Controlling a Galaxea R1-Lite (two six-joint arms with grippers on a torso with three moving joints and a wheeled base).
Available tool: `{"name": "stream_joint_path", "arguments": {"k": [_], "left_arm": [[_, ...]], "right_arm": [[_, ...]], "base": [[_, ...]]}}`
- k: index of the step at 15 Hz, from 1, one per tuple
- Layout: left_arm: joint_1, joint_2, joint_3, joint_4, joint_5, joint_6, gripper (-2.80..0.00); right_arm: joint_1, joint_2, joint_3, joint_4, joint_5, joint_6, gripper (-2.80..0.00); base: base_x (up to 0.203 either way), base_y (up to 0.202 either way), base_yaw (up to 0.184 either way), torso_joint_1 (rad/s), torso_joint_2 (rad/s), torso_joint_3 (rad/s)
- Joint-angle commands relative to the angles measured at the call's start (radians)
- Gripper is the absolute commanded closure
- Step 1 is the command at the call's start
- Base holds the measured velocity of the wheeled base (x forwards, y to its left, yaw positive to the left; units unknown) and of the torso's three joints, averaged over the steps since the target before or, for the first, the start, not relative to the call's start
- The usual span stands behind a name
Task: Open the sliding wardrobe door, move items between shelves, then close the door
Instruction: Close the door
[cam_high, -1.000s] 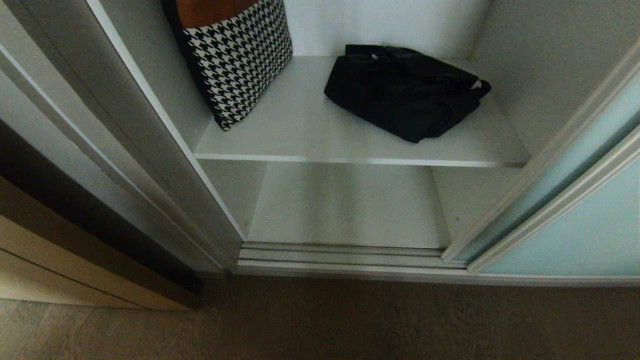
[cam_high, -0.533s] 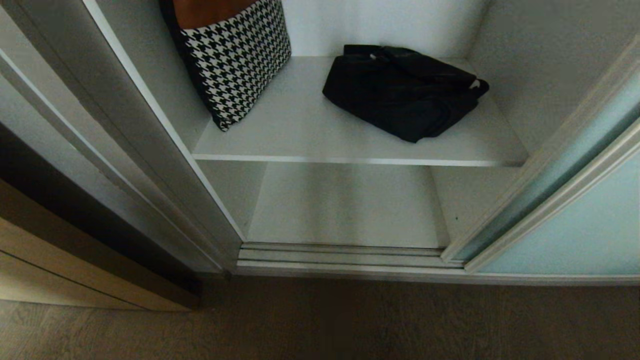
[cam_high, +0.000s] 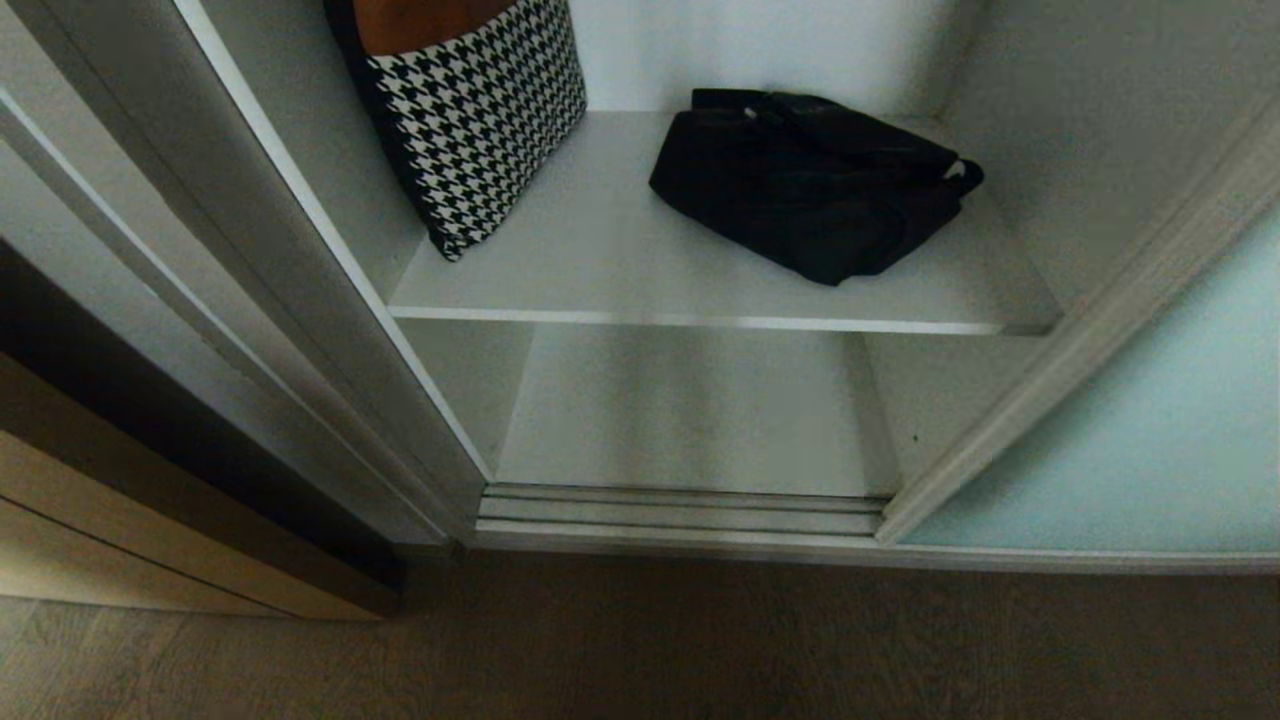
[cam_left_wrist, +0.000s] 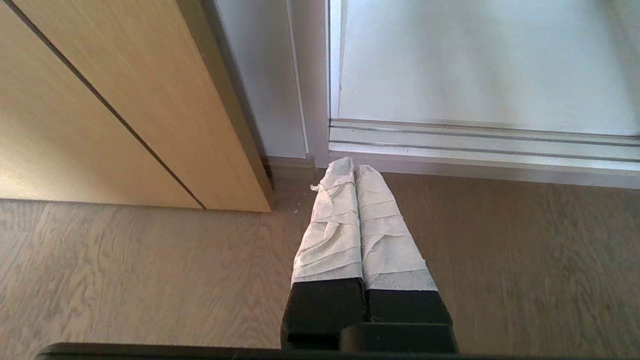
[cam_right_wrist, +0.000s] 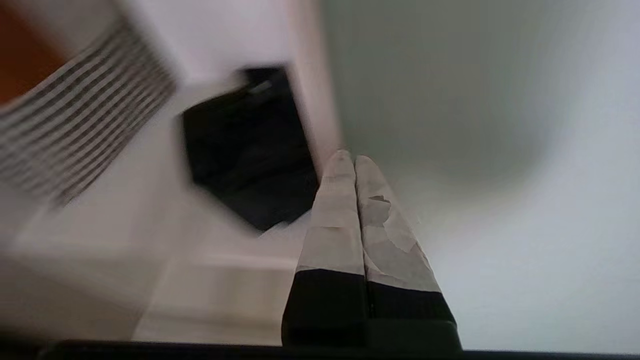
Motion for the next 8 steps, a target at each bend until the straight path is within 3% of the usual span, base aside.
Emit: {"name": "stream_joint_path", "arguments": {"k": [1,5,8], "left_arm": [[0.000,0.002,0.000,-0.001,0.000,0.000,0.00],[0.000,0.002,0.000,-0.001,0.000,0.000,0.00],[0.000,0.002,0.000,-0.001,0.000,0.000,0.00]], "right_arm": [[0.121,-0.082,0.080,0.002,-0.002,-0.049,0.00],[0.386,-0.205,0.202,0.012,0.025,-0.196,0.00],[0.493,-0.328,0.284,0.014,0.043,-0.219,0.00]], "base": [[0.000,0.000,0.000,0.000,0.00,0.000],[0.000,0.000,0.000,0.000,0.00,0.000],[0.000,0.000,0.000,0.000,0.00,0.000]]}}
